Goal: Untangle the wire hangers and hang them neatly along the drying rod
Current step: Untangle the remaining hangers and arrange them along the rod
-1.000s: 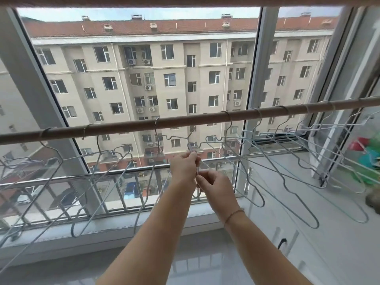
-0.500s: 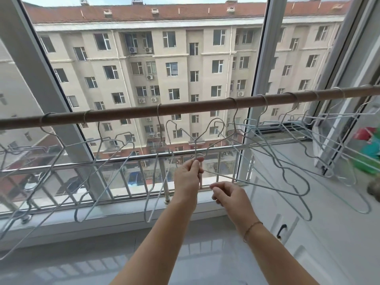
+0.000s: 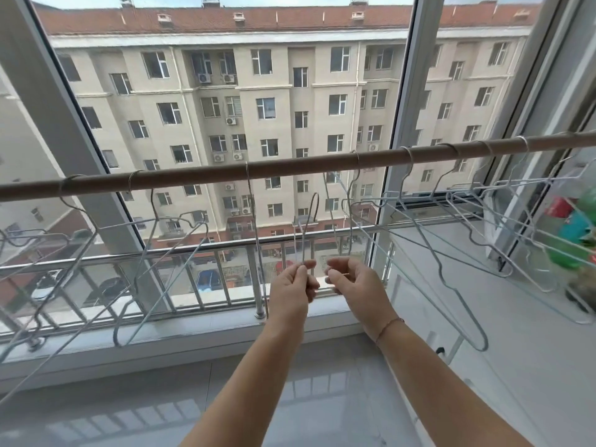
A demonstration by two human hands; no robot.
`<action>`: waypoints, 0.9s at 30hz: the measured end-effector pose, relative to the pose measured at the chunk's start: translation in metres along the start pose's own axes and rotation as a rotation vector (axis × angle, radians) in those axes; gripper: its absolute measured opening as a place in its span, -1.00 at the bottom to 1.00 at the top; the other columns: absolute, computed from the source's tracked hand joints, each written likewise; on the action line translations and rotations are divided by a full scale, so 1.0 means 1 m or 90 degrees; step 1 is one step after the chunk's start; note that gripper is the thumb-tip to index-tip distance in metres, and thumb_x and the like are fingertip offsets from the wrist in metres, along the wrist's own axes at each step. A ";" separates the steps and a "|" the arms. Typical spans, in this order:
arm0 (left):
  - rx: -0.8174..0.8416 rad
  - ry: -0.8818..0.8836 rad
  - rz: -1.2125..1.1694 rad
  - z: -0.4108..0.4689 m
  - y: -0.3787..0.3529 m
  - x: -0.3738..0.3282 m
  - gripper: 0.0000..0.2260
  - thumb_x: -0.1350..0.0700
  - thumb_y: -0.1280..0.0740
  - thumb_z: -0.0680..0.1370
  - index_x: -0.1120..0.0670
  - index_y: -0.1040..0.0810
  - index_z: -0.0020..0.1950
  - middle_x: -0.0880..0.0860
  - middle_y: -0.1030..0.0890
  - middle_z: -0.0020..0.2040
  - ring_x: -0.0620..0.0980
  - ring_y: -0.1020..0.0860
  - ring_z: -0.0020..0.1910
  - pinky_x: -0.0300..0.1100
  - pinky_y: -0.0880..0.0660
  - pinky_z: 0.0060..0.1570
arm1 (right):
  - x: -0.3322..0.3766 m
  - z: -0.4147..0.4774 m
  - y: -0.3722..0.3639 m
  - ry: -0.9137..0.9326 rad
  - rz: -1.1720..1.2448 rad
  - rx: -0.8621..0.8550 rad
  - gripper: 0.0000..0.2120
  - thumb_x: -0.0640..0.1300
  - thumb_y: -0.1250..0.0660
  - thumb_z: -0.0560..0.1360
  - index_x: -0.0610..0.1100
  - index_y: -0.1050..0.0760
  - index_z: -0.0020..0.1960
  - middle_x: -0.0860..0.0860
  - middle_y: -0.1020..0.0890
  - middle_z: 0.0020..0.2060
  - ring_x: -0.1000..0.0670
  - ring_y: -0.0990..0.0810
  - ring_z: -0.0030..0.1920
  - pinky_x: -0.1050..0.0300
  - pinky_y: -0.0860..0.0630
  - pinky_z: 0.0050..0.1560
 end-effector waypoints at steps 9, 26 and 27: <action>0.120 0.074 0.118 -0.044 0.057 0.050 -0.75 0.24 -0.07 0.64 0.17 -0.53 -0.06 0.03 -0.48 -0.43 -0.14 -0.42 -0.47 -0.38 -0.38 -0.40 | -0.015 -0.003 0.000 -0.004 -0.180 0.142 -0.59 -0.23 -0.28 0.49 -0.09 -0.36 0.33 0.00 -0.48 0.24 0.07 -0.43 0.26 0.16 -0.35 0.32; 0.197 0.070 0.376 -0.029 0.129 0.066 -0.75 0.26 -0.15 0.61 0.11 -0.59 -0.11 0.03 -0.55 -0.24 -0.06 -0.50 -0.20 -0.17 -0.39 0.00 | -0.045 -0.054 0.027 -0.114 -0.383 0.343 -0.87 -0.15 -0.23 0.54 -0.05 -0.54 0.01 0.04 -0.65 -0.25 0.06 -0.61 -0.18 0.17 -0.52 -0.03; 0.172 0.058 0.388 -0.029 0.127 0.067 -0.76 0.27 -0.17 0.60 0.11 -0.60 -0.12 0.04 -0.57 -0.22 -0.03 -0.52 -0.17 -0.15 -0.40 0.03 | -0.044 -0.059 0.029 -0.141 -0.359 0.340 -0.85 -0.19 -0.20 0.54 -0.07 -0.55 -0.01 0.04 -0.63 -0.30 0.07 -0.59 -0.26 0.19 -0.52 -0.13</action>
Point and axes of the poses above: each hand's wrist, its own z-axis towards the middle knuckle, its own y-axis out of the back of the hand, x = y × z, the point moved 2 cm from there along z, towards the middle knuckle
